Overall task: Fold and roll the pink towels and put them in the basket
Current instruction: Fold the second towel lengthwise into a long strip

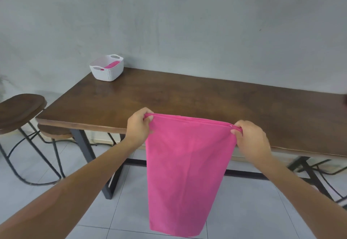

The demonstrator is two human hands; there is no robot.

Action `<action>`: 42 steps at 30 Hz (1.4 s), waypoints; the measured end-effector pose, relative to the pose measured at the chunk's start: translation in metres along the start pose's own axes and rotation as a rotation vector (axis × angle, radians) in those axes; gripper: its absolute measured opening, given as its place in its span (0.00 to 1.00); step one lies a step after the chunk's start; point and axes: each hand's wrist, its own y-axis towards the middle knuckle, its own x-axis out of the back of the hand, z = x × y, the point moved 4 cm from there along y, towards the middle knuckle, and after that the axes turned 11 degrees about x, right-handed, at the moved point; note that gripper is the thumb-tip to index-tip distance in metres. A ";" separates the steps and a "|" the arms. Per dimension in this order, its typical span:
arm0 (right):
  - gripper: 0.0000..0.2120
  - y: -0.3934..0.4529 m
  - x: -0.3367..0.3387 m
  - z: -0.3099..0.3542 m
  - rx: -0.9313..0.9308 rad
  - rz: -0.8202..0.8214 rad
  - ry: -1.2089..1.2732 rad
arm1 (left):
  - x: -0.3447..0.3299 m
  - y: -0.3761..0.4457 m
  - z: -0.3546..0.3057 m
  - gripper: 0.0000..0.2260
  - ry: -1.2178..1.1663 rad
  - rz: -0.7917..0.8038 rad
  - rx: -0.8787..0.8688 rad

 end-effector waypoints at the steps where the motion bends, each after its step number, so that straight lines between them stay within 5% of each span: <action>1: 0.05 0.005 -0.007 -0.012 -0.083 -0.025 0.139 | -0.011 0.007 0.003 0.07 -0.074 0.017 0.050; 5: 0.08 0.022 -0.040 -0.047 -0.453 -0.148 0.780 | -0.056 0.033 0.009 0.07 -0.263 0.028 0.193; 9: 0.09 0.045 -0.067 -0.064 -0.572 -0.349 1.119 | -0.098 0.057 0.008 0.06 -0.380 -0.035 0.325; 19: 0.08 0.105 -0.147 -0.123 -0.790 -0.545 0.975 | -0.184 0.102 0.013 0.10 -0.300 -0.170 0.405; 28: 0.05 0.124 -0.186 -0.154 -0.557 -0.577 0.941 | -0.216 0.133 0.032 0.08 -0.079 -0.211 0.338; 42: 0.04 0.267 -0.231 -0.191 -0.615 -0.497 0.827 | -0.270 0.267 0.021 0.09 -0.105 -0.232 0.358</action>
